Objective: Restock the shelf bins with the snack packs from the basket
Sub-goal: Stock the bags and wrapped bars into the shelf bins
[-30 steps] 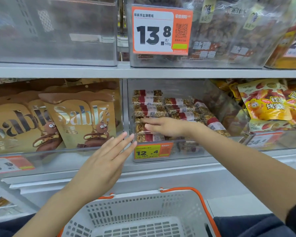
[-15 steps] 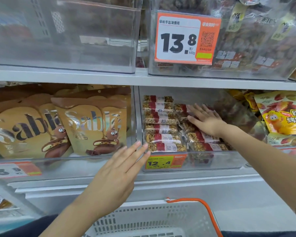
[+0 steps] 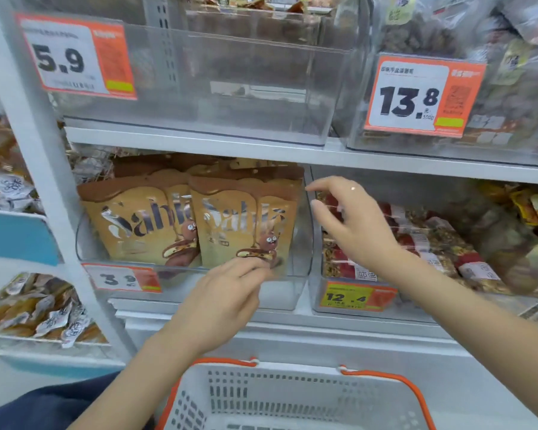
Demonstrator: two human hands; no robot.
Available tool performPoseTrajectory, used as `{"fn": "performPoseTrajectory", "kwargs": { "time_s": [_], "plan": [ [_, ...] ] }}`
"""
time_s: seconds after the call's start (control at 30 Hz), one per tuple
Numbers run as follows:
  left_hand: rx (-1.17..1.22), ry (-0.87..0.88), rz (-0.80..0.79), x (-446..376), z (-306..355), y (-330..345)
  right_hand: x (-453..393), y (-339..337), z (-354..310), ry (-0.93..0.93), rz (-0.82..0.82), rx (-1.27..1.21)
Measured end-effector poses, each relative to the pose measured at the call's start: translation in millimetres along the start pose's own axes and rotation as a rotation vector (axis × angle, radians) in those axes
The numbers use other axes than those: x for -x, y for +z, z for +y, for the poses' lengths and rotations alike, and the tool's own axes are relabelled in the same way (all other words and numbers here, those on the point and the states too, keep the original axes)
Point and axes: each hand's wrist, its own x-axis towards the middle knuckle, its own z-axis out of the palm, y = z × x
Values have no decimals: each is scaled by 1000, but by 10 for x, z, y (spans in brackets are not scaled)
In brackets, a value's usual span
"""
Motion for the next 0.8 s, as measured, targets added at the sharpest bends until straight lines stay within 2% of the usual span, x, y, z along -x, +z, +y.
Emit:
{"fn": "performPoseTrajectory", "kwargs": {
  "time_s": [0.07, 0.2, 0.27, 0.37, 0.47, 0.53, 0.63, 0.8],
  "plan": [
    [8, -62, 22, 76, -90, -106, -226, 229, -244, -42, -106, 108],
    [-53, -132, 66, 183, -279, -340, -628, 539, -452, 16, -235, 457],
    [-79, -183, 142, 205, -394, -479, -772, 552, -457, 37, -268, 476],
    [-96, -352, 349, 200, -625, -714, -852, 505, -454, 17, -361, 449],
    [-118, -545, 503, 219, -892, -904, -756, 398, -476, -134, -444, 443],
    [-92, -655, 523, 251, -996, -964, -646, 309, -496, -211, -487, 403],
    [68, -754, 498, 247, -1052, -954, -566, 206, -564, -124, -579, 317],
    [120, -742, 498, 165, -1217, -906, -861, 407, -741, -59, -526, 537]
  ]
}}
